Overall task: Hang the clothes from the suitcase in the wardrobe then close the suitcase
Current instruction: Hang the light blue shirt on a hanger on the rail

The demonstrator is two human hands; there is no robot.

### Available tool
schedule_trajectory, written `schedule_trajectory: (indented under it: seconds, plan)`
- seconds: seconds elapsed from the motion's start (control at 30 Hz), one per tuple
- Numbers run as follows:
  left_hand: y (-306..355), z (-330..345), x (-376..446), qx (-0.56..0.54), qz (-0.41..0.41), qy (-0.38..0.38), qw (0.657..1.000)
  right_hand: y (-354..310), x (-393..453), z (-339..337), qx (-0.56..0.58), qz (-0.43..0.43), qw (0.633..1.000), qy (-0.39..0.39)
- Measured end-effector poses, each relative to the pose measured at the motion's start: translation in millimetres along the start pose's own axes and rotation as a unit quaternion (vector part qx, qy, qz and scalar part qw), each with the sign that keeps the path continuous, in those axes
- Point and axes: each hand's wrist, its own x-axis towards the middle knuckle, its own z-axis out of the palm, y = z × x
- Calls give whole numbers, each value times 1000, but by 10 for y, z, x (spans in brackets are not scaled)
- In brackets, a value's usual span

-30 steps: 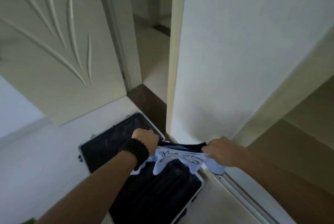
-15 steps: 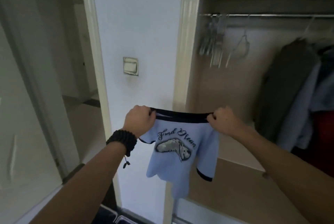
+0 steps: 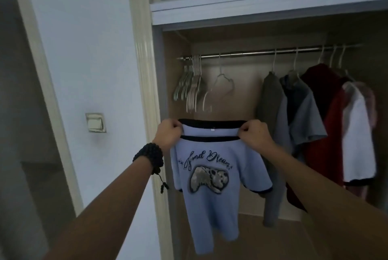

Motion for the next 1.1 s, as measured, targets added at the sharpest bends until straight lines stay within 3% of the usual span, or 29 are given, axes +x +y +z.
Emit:
schedule_trajectory:
  seconds: [0.13, 0.3, 0.47, 0.7, 0.93, 1.1]
  plan:
    - [236, 254, 370, -68, -16, -31, 997, 227, 338, -64, 85, 52, 994, -48]
    - [354, 621, 823, 58, -15, -28, 998, 356, 679, 102, 166, 109, 974, -108]
    - [230, 814, 1156, 136, -38, -41, 989, 576, 863, 449, 125, 105, 966, -201]
    - [202, 978, 1687, 88, -68, 23, 994, 717, 1206, 582, 142, 96, 965, -201]
    - [328, 1089, 2172, 178, 16, 89, 980, 755, 1394, 507, 180, 107, 961, -181]
    - [341, 1005, 2304, 139, 98, 127, 977, 791, 1490, 292, 222, 102, 957, -155]
